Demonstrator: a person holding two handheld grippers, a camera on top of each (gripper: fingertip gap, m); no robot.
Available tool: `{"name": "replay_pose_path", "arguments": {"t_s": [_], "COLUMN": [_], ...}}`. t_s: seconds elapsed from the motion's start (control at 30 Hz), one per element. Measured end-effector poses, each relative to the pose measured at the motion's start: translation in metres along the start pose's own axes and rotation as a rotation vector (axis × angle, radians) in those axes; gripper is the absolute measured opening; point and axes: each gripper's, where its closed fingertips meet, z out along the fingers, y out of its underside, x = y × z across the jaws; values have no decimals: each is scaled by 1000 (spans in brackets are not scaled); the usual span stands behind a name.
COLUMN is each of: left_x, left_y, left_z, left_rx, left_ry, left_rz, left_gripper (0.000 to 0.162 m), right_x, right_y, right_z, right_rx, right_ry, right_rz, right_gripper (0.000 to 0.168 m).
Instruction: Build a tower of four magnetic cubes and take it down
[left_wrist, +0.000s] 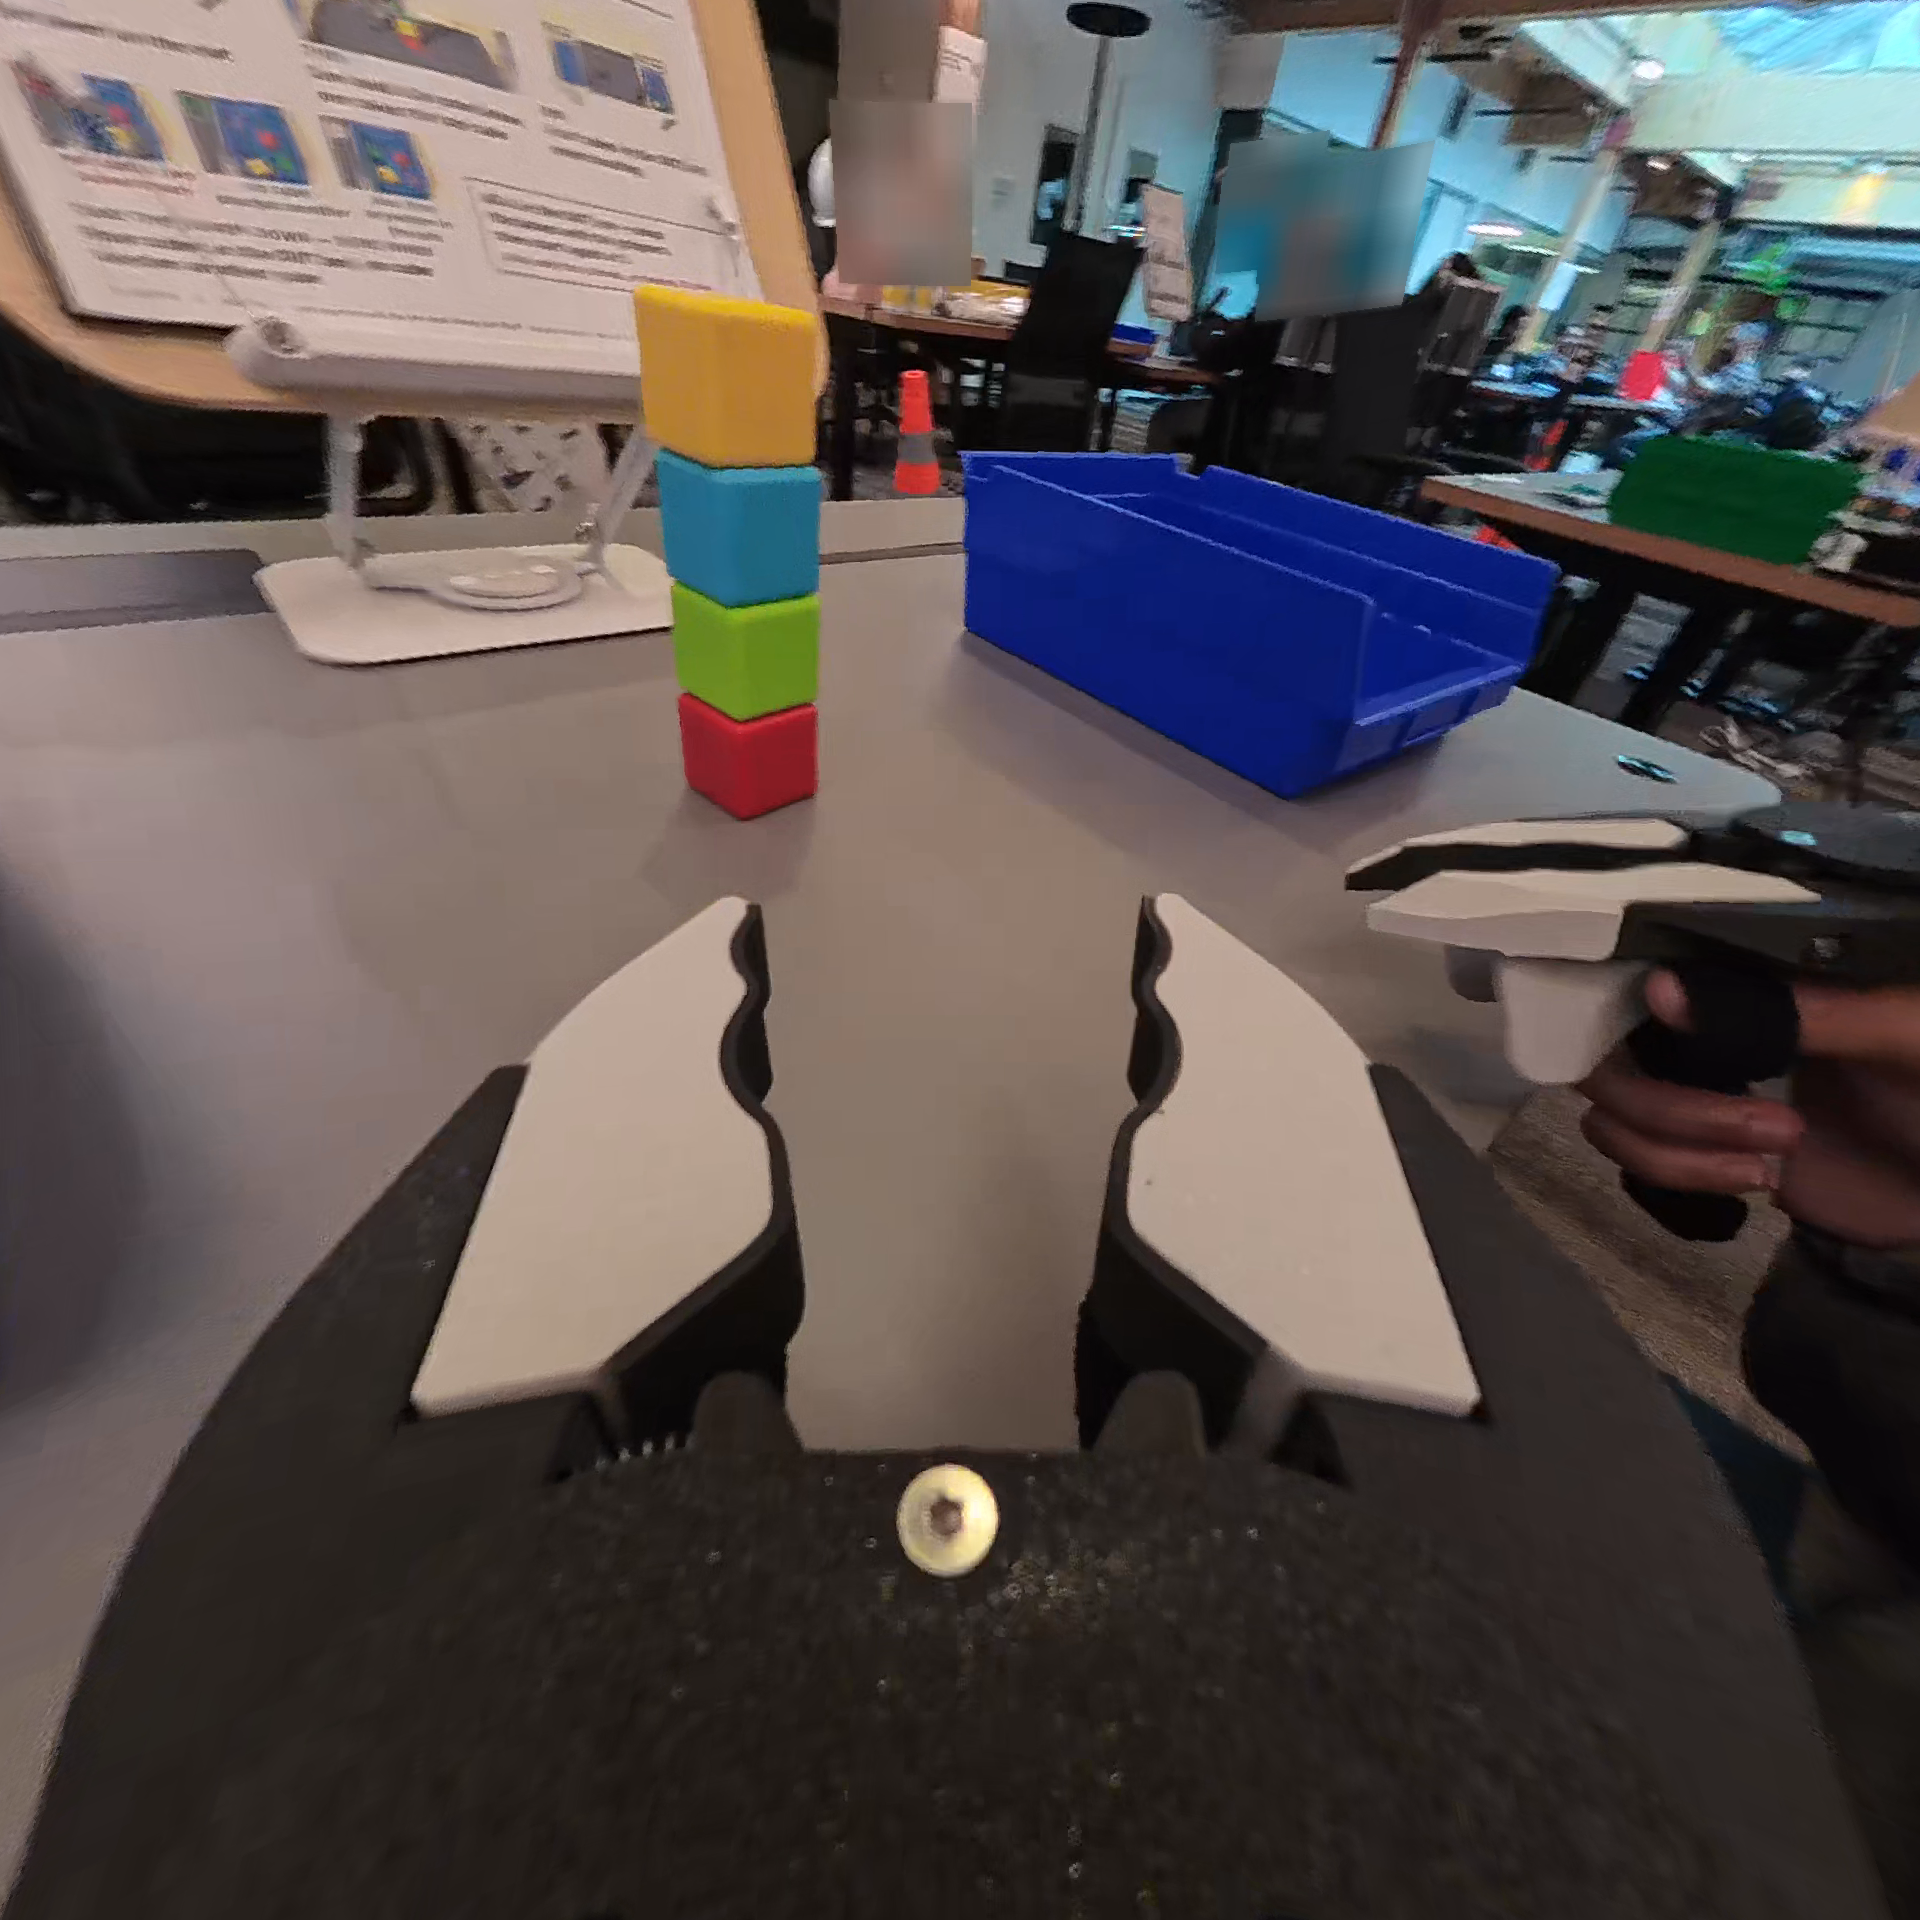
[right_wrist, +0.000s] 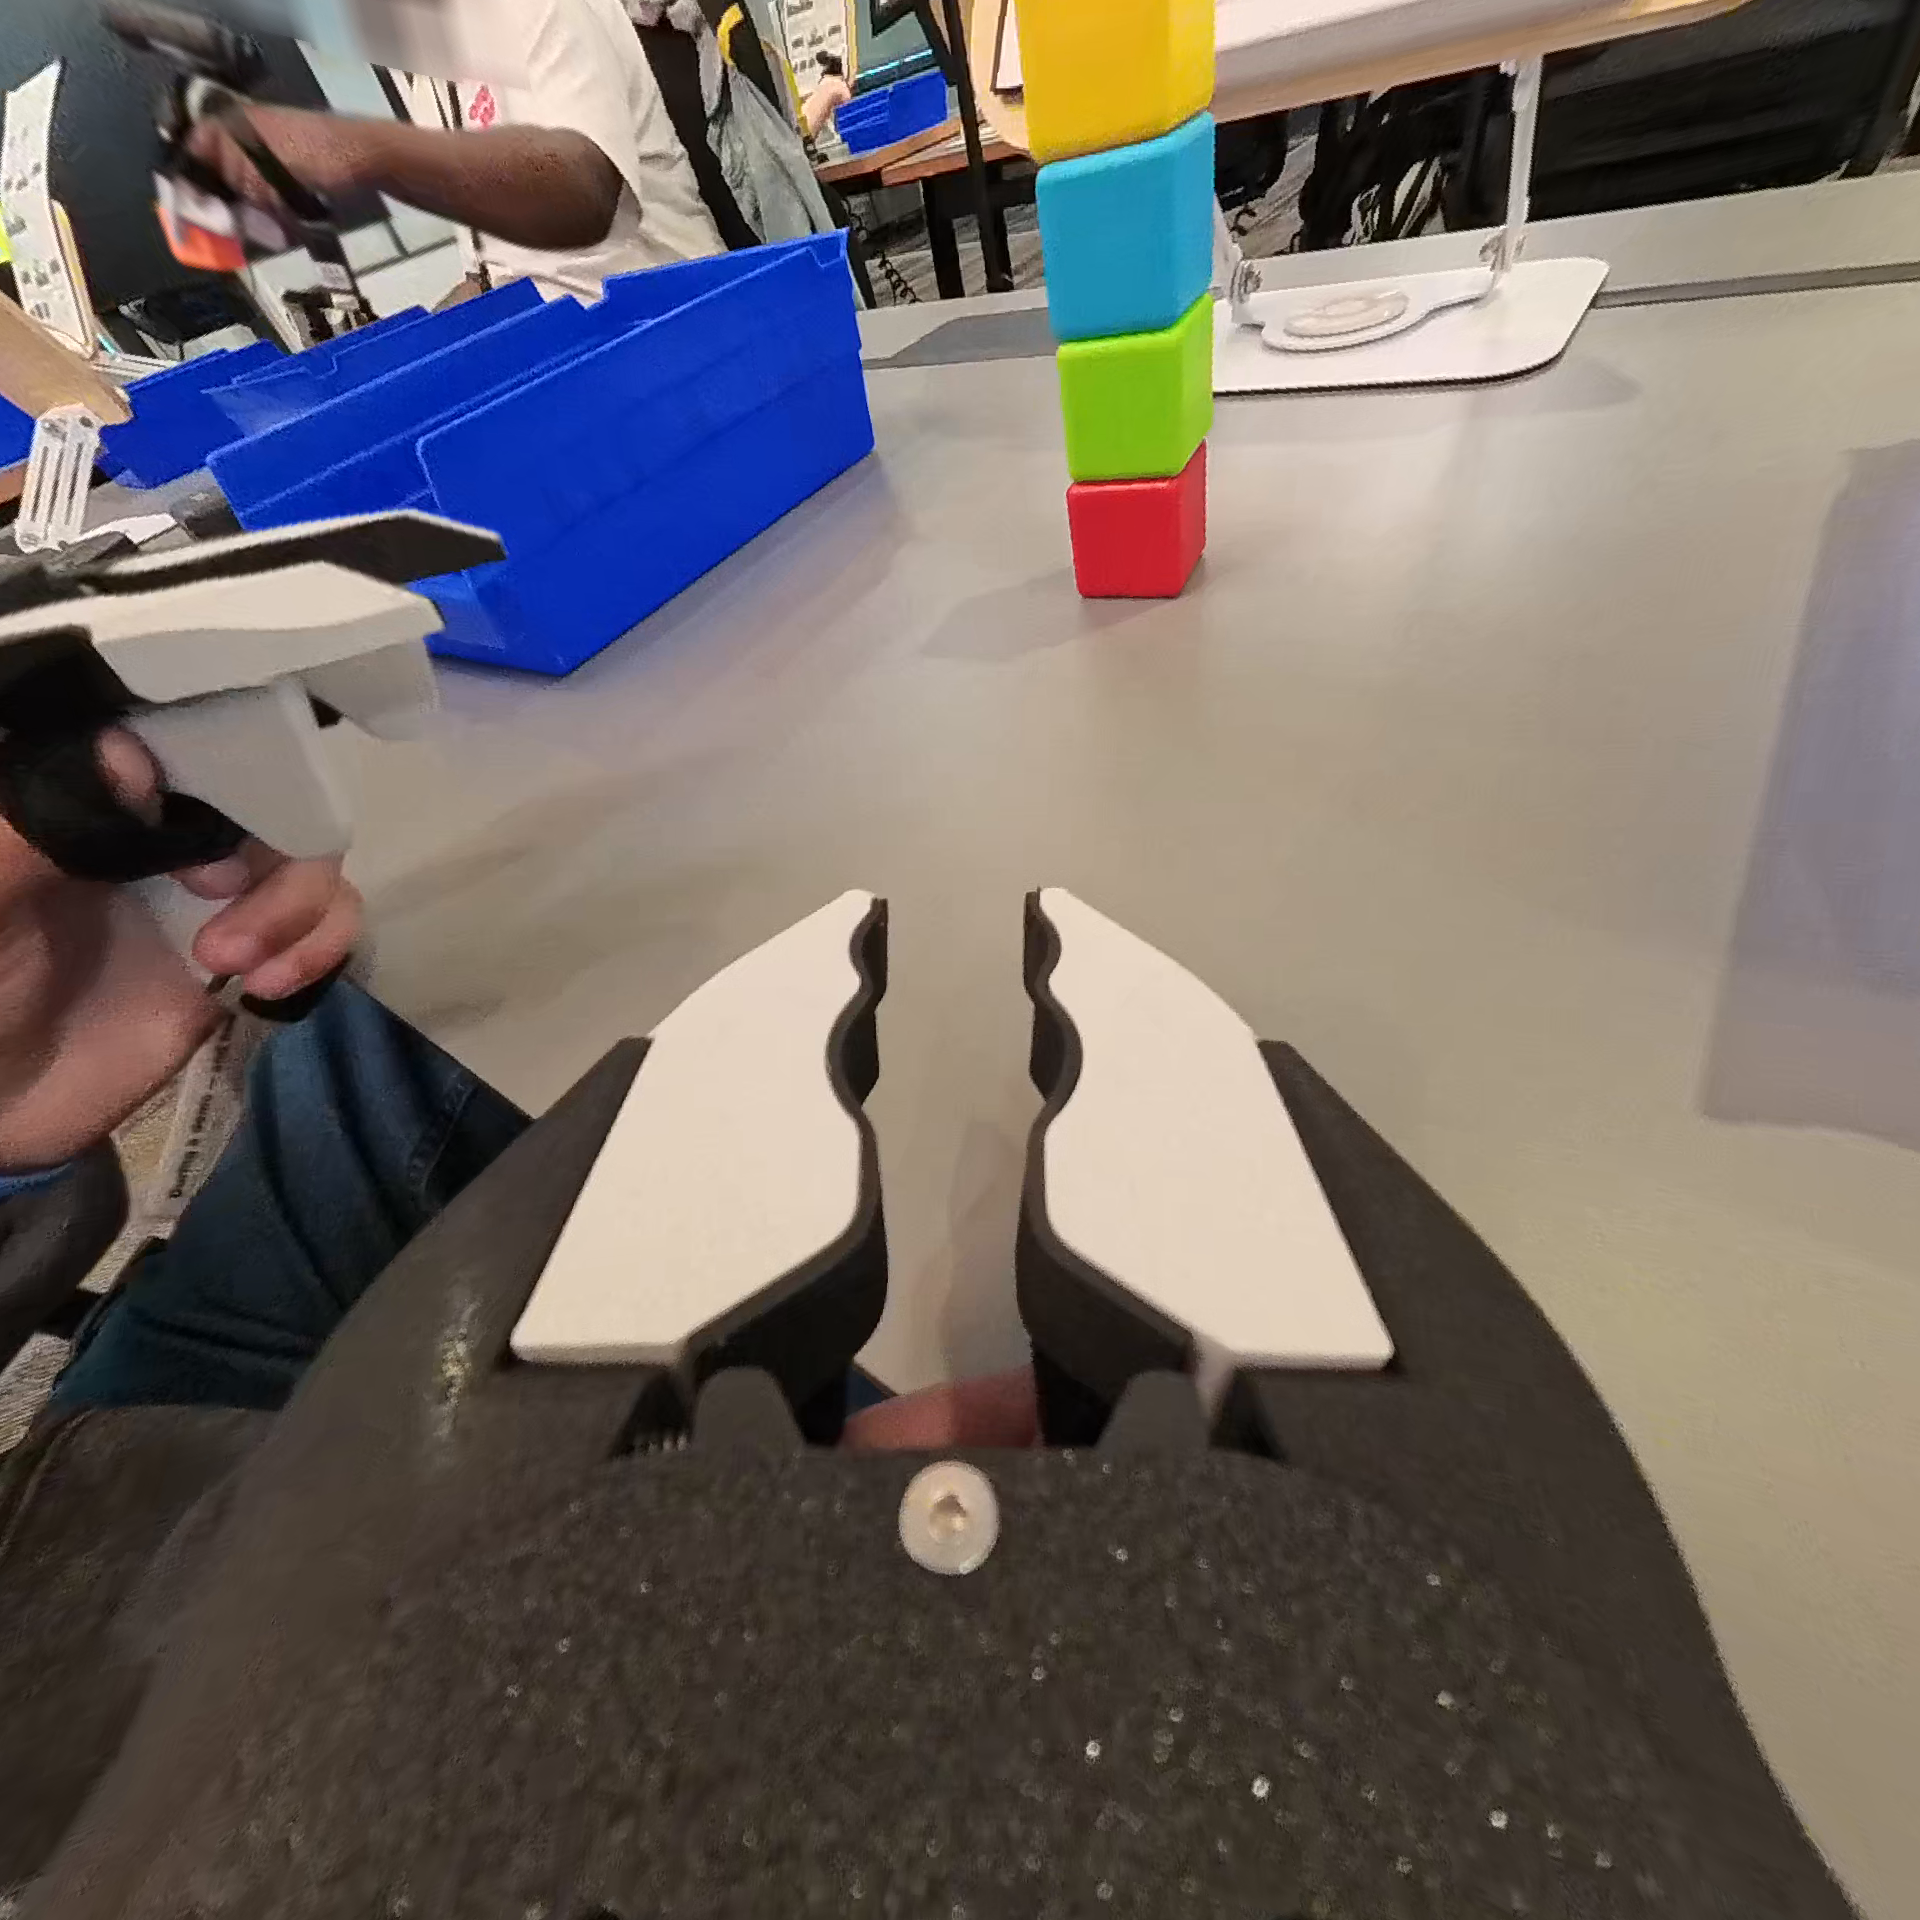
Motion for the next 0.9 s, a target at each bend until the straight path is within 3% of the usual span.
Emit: {"name": "replay_pose_path", "arguments": {"t_s": [0.2, 0.4, 0.53, 0.63, 0.73, 0.8, 0.9], "left_x": [14, 11, -14, -33, -66, -83, -77], "left_y": [5, -32, -58, -50, -42, -44, -52], "left_z": [6, 11, 59, 109, 155, 179, 197], "left_rx": [-47, 168, 224, 114, 63, 54, 72], "left_ry": [114, 203, 313, 417, 377, 359, 474], "left_rz": [91, 82, 93, 141, 195, 179, 116], "left_gripper": [67, 63, 70, 75, 77, 87, 93], "right_x": [-3, -8, -9, -9, -8, -7, -8], "right_y": [3, 6, 5, 4, 2, 2, 2], "right_z": [3, 6, 5, 4, 2, 1, 0], "right_rx": [-17, -26, -21, -18, -10, -8, -10], "right_ry": [-12, -30, -42, -49, -51, -53, -62], "right_rz": [-8, -17, -12, -3, 6, 13, 13], "right_gripper": [25, 25, 25, 25, 25, 25, 25]}}
